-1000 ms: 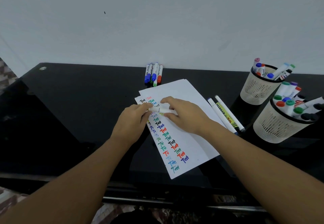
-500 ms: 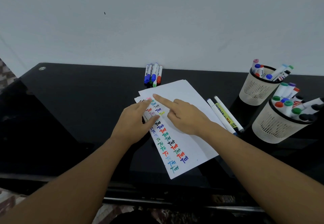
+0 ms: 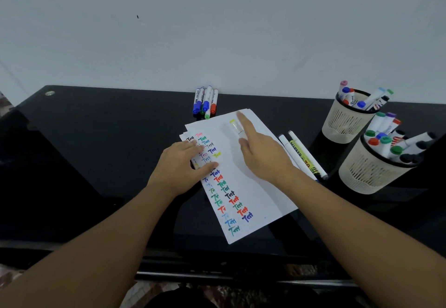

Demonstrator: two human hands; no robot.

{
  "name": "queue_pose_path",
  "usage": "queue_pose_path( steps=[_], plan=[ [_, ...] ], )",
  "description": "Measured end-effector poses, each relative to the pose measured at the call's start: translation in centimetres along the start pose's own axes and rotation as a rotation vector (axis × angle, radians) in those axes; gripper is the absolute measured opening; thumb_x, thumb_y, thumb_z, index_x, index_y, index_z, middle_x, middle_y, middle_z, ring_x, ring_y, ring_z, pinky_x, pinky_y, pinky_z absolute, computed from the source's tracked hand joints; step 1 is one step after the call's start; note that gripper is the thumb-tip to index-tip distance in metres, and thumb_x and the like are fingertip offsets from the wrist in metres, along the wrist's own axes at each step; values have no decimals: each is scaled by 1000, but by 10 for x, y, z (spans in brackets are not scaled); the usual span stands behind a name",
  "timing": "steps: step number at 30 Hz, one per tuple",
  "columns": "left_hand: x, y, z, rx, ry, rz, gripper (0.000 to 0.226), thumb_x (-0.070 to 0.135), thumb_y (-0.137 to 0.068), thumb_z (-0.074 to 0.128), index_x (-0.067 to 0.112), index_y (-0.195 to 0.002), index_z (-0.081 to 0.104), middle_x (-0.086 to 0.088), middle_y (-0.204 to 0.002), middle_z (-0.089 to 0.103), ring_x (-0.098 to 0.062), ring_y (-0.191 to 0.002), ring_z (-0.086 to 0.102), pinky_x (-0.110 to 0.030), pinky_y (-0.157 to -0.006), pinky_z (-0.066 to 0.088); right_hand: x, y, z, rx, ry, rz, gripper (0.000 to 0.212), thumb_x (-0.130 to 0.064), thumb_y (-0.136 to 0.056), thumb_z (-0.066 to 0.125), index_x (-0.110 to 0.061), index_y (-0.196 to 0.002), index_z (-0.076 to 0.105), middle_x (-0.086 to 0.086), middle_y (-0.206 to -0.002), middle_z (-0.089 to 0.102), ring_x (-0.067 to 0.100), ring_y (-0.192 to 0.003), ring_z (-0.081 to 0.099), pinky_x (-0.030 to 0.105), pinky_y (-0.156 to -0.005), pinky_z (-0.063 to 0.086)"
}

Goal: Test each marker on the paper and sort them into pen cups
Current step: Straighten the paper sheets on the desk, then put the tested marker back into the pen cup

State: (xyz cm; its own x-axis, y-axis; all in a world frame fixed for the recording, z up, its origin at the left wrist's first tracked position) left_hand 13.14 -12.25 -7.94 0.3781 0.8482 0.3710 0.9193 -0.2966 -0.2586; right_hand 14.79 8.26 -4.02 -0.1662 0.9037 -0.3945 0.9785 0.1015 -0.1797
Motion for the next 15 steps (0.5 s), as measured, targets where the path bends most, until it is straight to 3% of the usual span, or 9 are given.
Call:
queue_pose_path(
  steps=[3,6,8,11,13,15],
  plan=[
    [0,0,1,-10,-11,-3,79,76,-84,55,23,-141,60,2,-151,52,-15,-141,43,-40,-118,33,16,5,-12,69,182,62,39,-33,-109,40,-21,-146,42,-1,-95,66,23,-79,64,38,-71,50],
    [-2,0,0,-7,-9,-11,80,77,-83,55,23,-140,61,2,-150,53,-16,-140,43,-39,-117,34,35,12,-23,140,303,104,31,-34,-107,42,-19,-129,58,1,-103,53,25,-80,57,37,-74,44],
    [-4,-1,1,-11,-5,-23,80,78,-82,56,23,-140,61,2,-150,53,-16,-140,43,-40,-116,34,49,17,-25,152,398,159,32,-35,-106,41,-20,-127,60,2,-102,50,23,-86,54,39,-83,39],
    [-5,0,2,-20,9,-37,80,77,-81,58,23,-140,61,3,-151,52,-16,-141,41,-41,-116,33,68,27,-21,120,507,229,41,-38,-106,39,-23,-142,54,6,-121,57,26,-109,54,43,-99,34],
    [-4,1,3,-17,18,-42,79,76,-81,60,23,-140,62,3,-151,52,-16,-141,40,-41,-116,31,78,32,-17,120,513,268,45,-39,-105,42,-23,-147,50,8,-127,53,28,-115,50,45,-101,31],
    [-3,1,2,-6,24,-37,77,74,-81,62,23,-138,63,2,-150,53,-16,-141,41,-40,-116,31,85,36,-15,155,511,301,47,-39,-102,48,-21,-146,52,10,-121,49,31,-111,47,46,-99,31]
  ],
)
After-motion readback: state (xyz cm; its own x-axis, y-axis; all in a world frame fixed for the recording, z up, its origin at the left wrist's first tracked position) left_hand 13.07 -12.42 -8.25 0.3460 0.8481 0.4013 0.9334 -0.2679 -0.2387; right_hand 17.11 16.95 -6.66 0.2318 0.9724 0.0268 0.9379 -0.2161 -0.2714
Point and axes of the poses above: each hand's wrist, its own y-axis away from the middle knuckle, its own z-axis out of the palm, x = y × z, the point moved 7 cm from there along -y, towards the middle knuckle
